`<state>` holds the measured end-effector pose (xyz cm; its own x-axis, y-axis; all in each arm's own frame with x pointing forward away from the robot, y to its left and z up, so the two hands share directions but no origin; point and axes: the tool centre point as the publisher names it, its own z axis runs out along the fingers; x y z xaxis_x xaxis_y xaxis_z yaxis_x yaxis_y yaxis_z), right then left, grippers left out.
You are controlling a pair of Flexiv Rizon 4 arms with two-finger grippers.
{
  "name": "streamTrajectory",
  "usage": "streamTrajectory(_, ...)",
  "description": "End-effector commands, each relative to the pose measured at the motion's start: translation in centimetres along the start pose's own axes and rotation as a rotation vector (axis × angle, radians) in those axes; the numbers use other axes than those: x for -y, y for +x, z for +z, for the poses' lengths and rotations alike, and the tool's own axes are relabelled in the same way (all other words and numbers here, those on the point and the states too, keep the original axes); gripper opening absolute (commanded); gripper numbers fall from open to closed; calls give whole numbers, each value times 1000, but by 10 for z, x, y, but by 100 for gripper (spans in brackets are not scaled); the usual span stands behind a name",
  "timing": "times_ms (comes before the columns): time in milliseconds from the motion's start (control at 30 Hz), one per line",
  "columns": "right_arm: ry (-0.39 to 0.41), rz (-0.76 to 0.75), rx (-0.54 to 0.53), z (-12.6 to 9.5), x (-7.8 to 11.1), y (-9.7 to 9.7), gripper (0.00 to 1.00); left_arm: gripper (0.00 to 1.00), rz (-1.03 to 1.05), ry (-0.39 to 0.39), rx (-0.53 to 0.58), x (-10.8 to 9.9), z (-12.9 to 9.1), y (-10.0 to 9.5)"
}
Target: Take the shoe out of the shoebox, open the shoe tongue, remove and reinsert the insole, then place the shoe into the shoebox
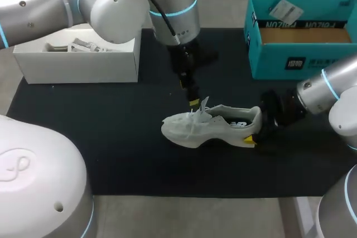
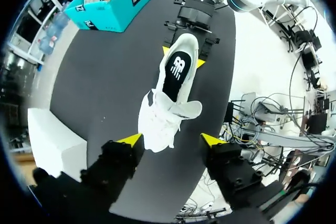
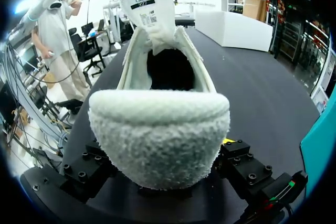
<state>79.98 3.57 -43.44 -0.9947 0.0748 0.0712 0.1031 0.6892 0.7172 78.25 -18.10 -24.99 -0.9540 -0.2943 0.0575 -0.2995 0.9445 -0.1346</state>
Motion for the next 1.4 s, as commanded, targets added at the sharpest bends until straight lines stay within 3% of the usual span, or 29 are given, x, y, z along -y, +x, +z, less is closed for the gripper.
streamTrajectory(33, 1, 1, 1, 5, 2, -1, 0, 0, 772, -109, 112, 9, -1, -2)
streamTrajectory(300, 1, 1, 1, 5, 2, -1, 0, 0, 780, -95, 97, 13, 0, -4)
streamTrajectory(467, 1, 1, 1, 5, 2, -1, 0, 0, 665, -82, 62, 22, 2, -5)
streamTrajectory(1133, 1, 1, 1, 5, 2, -1, 0, 0, 665, -82, 62, 22, 2, -5)
streamTrajectory(1400, 1, 1, 1, 5, 2, -1, 0, 0, 644, -25, 76, 55, 7, 9)
